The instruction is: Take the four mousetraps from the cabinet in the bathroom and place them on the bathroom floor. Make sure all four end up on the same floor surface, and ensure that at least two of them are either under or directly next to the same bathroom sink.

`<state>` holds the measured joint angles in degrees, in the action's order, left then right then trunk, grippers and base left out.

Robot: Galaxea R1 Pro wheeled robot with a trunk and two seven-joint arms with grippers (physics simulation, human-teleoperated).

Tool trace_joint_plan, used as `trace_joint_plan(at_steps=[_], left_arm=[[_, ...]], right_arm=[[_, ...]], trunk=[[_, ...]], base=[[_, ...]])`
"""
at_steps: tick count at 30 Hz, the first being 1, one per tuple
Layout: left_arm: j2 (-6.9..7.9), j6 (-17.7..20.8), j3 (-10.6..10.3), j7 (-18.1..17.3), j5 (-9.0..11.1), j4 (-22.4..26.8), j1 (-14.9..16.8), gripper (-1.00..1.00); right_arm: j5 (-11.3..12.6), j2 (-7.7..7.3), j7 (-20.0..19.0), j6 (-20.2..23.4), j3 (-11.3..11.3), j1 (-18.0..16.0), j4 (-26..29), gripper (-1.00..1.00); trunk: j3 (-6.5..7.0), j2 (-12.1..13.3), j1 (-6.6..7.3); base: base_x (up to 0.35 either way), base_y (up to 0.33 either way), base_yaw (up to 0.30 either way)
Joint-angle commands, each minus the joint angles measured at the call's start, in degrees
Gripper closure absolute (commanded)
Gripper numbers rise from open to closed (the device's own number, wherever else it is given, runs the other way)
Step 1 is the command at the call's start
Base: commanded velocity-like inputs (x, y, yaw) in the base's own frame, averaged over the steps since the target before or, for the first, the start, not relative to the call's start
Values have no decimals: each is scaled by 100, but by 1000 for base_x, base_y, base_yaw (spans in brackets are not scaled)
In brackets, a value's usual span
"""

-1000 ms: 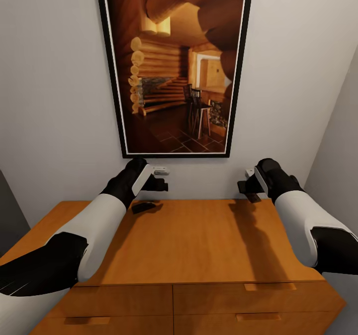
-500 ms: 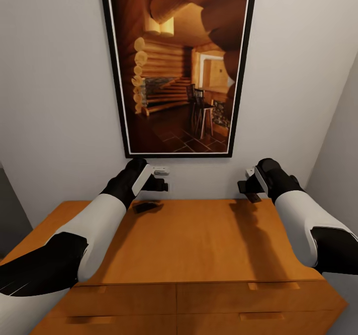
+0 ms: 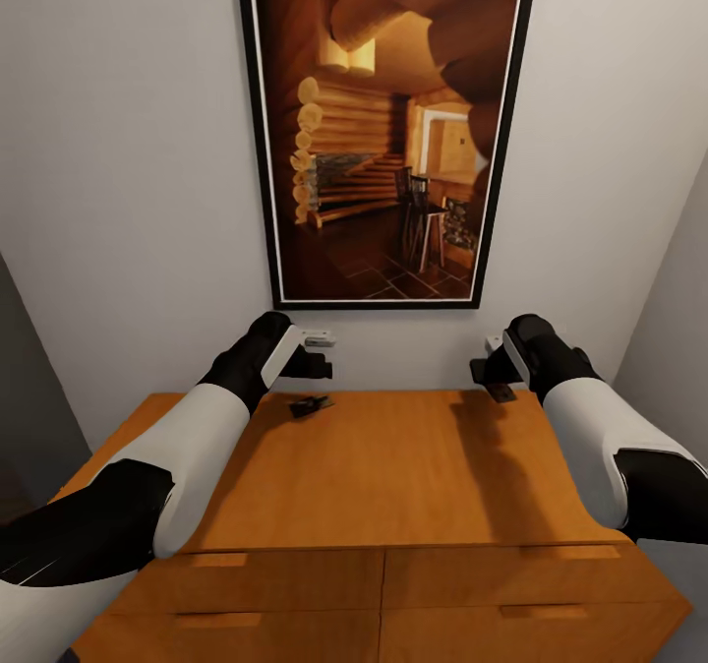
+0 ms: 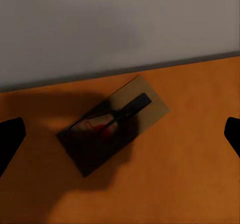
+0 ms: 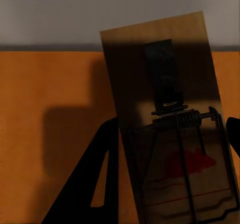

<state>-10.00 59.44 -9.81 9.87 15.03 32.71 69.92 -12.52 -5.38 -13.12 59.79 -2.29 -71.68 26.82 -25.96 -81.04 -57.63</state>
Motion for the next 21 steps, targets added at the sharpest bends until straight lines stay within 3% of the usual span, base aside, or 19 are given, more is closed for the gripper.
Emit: trace_joint_plan(at_steps=[1, 11, 16, 21], left_arm=[[0, 15, -13, 57, 61, 4, 4, -100], [0, 39, -12, 58, 75, -1, 4, -100], [0, 47, -13, 59, 78, -1, 4, -100], [0, 50, -13, 59, 79, -1, 4, -100]], right_arm=[[-52, 4, -49, 21, -26, -3, 3, 100], [-38, 2, -55, 21, -27, -4, -27, 100], [-15, -5, -38, 21, -32, -2, -37, 100], [-8, -123, -5, 21, -34, -1, -42, 100]], trunk=[[-7, -4, 0], [6, -4, 0], [28, -4, 0], [51, -4, 0]], base=[[-4, 22, 0], [-1, 5, -33], [0, 0, -191], [0, 0, -243]])
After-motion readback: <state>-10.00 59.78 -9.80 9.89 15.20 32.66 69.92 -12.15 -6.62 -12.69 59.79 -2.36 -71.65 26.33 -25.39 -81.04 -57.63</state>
